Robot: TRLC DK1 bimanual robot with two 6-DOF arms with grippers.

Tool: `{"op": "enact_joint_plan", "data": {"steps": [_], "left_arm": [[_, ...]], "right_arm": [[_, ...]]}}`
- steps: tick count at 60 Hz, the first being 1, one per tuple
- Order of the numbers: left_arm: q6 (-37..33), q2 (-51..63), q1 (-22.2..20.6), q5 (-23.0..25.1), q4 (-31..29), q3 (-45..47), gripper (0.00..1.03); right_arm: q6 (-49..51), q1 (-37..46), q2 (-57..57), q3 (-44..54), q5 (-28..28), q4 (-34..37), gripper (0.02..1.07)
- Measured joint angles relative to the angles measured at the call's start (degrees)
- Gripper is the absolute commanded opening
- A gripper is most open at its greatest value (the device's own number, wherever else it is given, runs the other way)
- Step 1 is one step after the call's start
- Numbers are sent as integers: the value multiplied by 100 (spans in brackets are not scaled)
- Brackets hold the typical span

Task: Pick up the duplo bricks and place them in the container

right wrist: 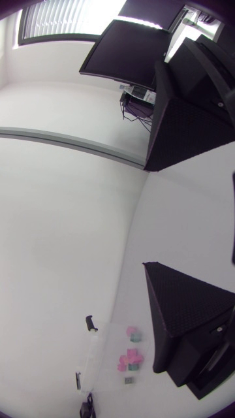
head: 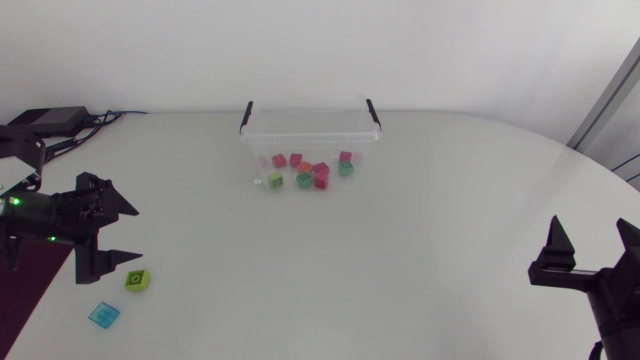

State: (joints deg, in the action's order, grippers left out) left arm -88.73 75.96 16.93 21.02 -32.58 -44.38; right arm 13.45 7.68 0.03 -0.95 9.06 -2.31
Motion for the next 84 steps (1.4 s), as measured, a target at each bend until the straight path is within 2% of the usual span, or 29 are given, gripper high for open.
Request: {"op": "enact_joint_plan", "data": {"steps": [7,15,27,38,44,47,51,60,69,74,84], "left_arm": [[-522,247,188,-11,-442,11,97],[-876,415,297,-105,-505,122,96],[-1049,817,365,-275,-479,162,95],[-1169,1130,365,-490,-20,280,91],[-1185,1311,356,-557,61,282,72],[-1187,1351,352,-619,83,282,50],[-1185,1388,341,-658,96,282,28],[-1185,1399,269,-682,-105,262,26],[-1154,1311,-2,-695,-1058,-136,25],[-887,992,-345,-588,-1462,-442,25],[225,597,-1338,-103,-1578,-1287,26]], "right_arm": [[0,0,0,0,0,0,102],[0,0,0,0,0,0,102],[0,0,0,0,0,0,102],[0,0,0,0,0,0,102],[0,0,0,0,0,0,102],[0,0,0,0,0,0,102],[0,0,0,0,0,0,102],[0,0,0,0,0,0,102],[0,0,0,0,0,0,102],[0,0,0,0,0,0,102],[0,0,0,0,0,0,102]]}}
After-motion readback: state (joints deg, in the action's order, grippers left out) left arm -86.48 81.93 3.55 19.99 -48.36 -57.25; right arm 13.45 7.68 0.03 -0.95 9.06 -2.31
